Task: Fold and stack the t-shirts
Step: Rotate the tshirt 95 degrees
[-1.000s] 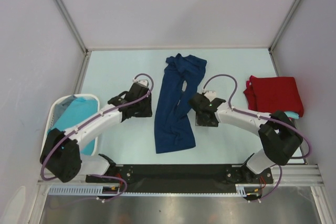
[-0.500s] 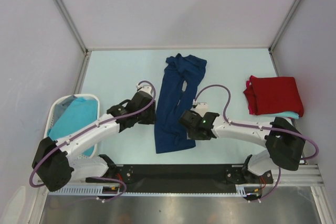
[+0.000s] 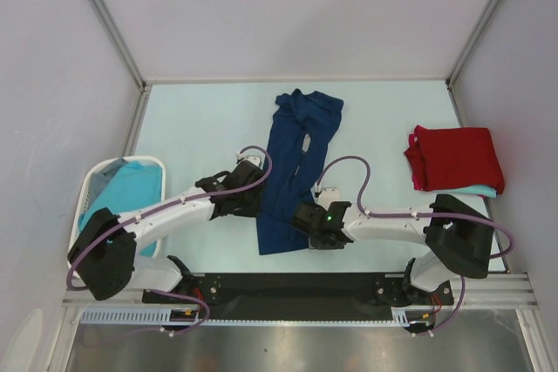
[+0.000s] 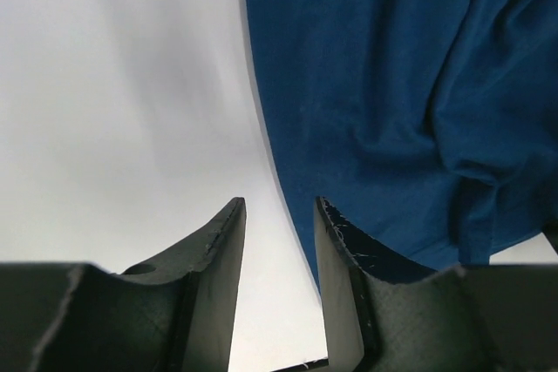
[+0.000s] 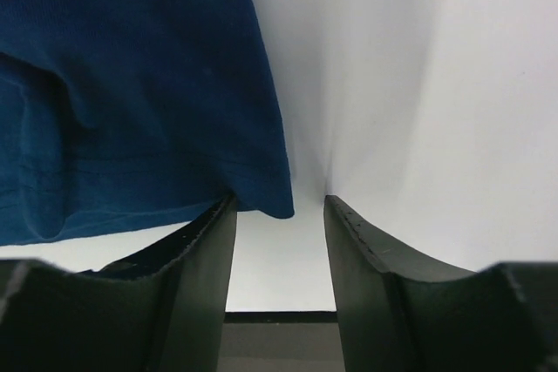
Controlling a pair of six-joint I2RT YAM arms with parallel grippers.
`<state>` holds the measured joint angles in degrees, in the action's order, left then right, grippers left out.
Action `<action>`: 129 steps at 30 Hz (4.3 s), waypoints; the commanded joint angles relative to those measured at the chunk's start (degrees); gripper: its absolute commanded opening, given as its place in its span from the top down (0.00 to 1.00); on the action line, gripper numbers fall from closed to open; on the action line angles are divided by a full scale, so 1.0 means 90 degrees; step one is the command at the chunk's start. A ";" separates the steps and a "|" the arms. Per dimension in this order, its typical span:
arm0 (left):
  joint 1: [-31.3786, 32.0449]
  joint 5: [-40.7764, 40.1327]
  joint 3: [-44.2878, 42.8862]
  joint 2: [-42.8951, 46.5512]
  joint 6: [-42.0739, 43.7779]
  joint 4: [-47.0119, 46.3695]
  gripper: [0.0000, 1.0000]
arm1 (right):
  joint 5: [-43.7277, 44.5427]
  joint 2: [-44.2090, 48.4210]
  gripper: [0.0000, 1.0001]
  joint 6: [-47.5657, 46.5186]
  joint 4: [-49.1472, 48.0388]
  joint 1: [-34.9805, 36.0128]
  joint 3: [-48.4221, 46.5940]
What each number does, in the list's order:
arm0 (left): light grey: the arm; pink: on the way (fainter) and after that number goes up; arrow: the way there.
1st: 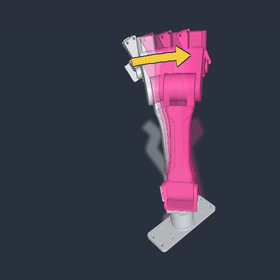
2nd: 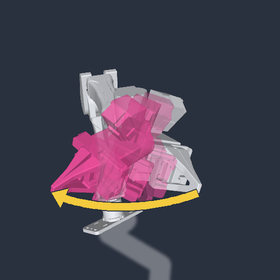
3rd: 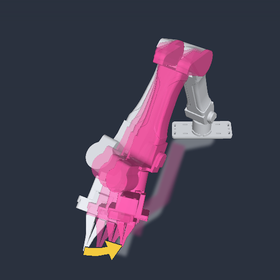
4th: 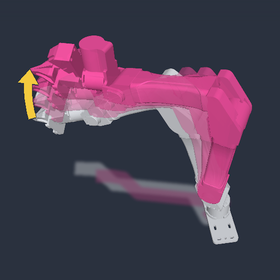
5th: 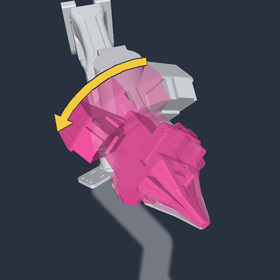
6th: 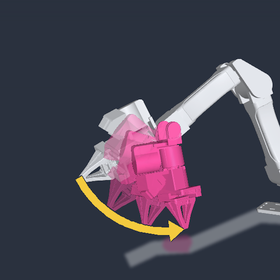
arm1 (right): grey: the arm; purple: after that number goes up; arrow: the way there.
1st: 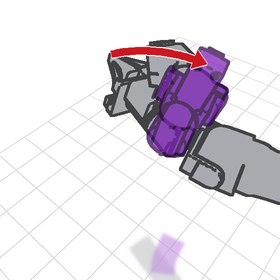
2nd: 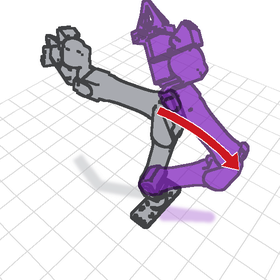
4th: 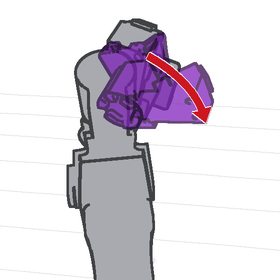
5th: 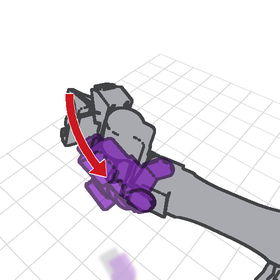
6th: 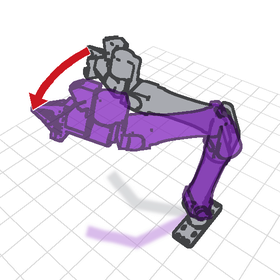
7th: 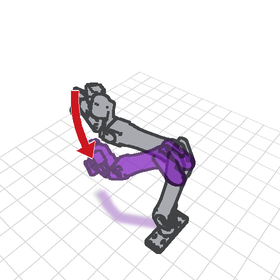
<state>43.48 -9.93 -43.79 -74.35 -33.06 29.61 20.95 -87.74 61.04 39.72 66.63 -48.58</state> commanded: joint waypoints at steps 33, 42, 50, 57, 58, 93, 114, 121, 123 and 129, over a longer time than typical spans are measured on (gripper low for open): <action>0.0188 0.0166 -0.0525 -0.0440 0.0079 -0.0174 0.59 | 0.0299 -0.0485 0.72 0.0093 -0.0166 -0.0255 -0.0208; 0.0188 0.0293 -0.0603 -0.0693 0.0040 -0.0223 0.60 | 0.0085 -0.0251 1.00 0.0366 0.0273 -0.0226 -0.0071; 0.0188 0.0469 -0.0935 -0.1095 0.0050 -0.0233 0.62 | -0.0247 -0.0231 1.00 0.0864 0.1025 0.0282 -0.0130; 0.0198 0.0469 -0.1032 -0.1173 0.0128 -0.0262 0.62 | -0.0726 -0.0416 1.00 0.1089 0.1464 0.0741 -0.0257; 0.0188 0.0450 -0.1062 -0.1241 0.0138 -0.0252 0.62 | -0.0765 -0.0417 1.00 0.1128 0.1494 0.0809 -0.0247; -0.0330 0.0088 -0.3132 -0.2305 0.0197 -0.0233 0.58 | 0.0729 -0.2993 0.43 -0.3617 0.0518 -0.3819 -0.6222; -0.1051 -0.0069 -0.2420 -0.1700 0.0001 -0.0135 0.59 | 0.0162 -0.5289 0.44 -0.4174 0.0518 -0.3937 -0.8235; -0.1472 -0.0039 -0.2293 -0.1476 -0.0047 -0.0057 0.60 | 0.0202 -0.5359 0.44 -0.4135 0.0304 -0.3907 -0.8324; -0.1482 -0.0010 -0.2186 -0.1437 -0.0067 -0.0115 0.60 | 0.0192 -0.5232 0.44 -0.4125 0.0235 -0.3868 -0.8284; -0.1482 0.0107 -0.2088 -0.1476 -0.0106 -0.0106 0.60 | 0.0221 -0.5494 0.44 -0.4262 0.0303 -0.3761 -0.8655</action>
<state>29.98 -9.91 -63.05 -89.56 -33.01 29.50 22.57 -137.25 23.94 43.48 32.10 -121.67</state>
